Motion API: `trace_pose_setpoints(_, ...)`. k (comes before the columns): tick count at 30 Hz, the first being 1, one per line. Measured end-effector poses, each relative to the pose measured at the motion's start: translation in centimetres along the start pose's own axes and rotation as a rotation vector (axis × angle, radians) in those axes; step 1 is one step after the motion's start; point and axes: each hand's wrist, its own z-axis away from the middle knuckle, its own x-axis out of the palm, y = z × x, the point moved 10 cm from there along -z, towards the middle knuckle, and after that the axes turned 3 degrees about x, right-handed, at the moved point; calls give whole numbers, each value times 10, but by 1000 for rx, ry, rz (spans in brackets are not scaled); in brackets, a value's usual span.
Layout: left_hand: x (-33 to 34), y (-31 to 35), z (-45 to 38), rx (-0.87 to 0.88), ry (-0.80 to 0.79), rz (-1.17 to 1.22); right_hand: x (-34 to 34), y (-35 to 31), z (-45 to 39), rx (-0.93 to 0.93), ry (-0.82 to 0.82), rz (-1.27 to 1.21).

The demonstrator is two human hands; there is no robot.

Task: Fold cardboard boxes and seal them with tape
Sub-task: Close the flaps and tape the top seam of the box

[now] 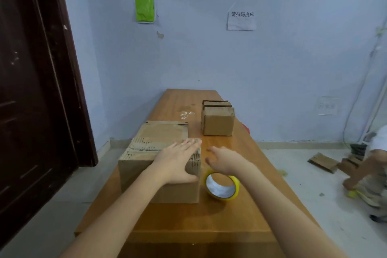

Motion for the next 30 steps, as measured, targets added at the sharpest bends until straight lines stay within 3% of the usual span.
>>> trace_pose_setpoints(4,1,1,0,-13,-16,-15,12,8,0,44,2,-16)
trace_pose_setpoints(10,0,1,-1,-20,-23,-24,11,30,9,138,-4,-429)
trace_pose_setpoints(14,0,2,0,-27,-26,-22,15,27,12,156,-42,-549)
trace_pose_setpoints(24,-2,2,2,-36,-45,2,26,22,27,216,-82,-650)
trace_pose_setpoints(30,-1,2,2,-44,-52,-3,24,38,43,205,-70,-535)
